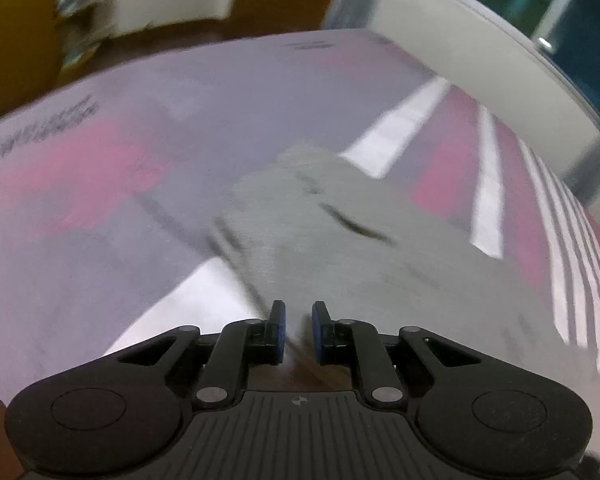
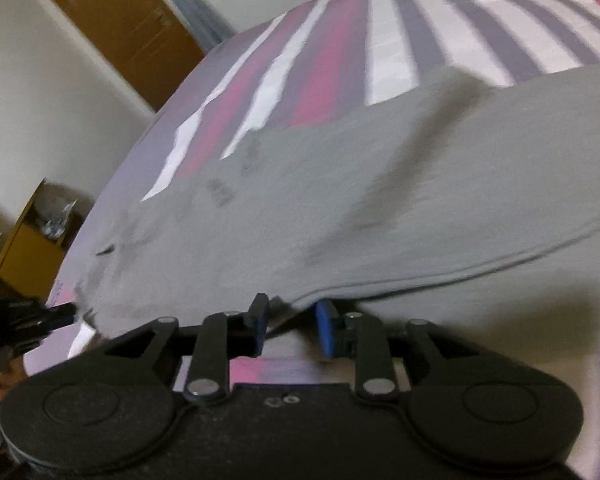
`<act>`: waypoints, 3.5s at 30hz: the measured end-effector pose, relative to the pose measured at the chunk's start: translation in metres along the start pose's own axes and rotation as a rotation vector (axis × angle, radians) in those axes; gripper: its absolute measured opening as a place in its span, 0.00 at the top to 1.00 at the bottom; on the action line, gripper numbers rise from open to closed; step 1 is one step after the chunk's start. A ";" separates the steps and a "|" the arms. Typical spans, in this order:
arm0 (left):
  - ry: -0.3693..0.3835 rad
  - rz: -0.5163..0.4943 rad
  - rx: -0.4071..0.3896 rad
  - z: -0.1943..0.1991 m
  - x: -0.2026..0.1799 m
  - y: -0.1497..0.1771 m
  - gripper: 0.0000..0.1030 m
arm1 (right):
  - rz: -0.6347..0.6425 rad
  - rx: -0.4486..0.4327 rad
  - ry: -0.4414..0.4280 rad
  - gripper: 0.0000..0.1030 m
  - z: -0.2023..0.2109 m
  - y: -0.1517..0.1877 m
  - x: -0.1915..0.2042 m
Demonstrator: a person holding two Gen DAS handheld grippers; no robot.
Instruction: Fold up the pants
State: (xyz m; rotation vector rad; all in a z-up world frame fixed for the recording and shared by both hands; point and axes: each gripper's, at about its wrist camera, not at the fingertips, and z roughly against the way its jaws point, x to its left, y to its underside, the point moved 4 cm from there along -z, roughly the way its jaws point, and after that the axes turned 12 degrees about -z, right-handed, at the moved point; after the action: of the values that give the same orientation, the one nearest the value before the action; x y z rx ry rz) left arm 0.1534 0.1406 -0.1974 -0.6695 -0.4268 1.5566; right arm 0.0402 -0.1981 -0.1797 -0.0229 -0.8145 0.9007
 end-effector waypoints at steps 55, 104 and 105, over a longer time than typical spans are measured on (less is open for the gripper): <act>0.075 -0.287 0.126 -0.040 -0.179 0.047 0.88 | -0.270 -0.331 0.072 0.79 0.097 -0.104 -0.185; 0.013 -0.382 0.104 -0.044 -0.190 0.054 0.87 | -0.171 -0.463 0.419 0.87 0.148 -0.097 -0.289; 0.013 -0.388 0.104 -0.044 -0.190 0.055 0.87 | -0.187 -0.472 0.434 0.85 0.150 -0.090 -0.295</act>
State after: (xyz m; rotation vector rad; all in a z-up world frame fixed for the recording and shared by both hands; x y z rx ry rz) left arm 0.1401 -0.0583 -0.2344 -0.4824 -0.4342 1.1971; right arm -0.0965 -0.5095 -0.2253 -0.5293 -0.5926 0.4849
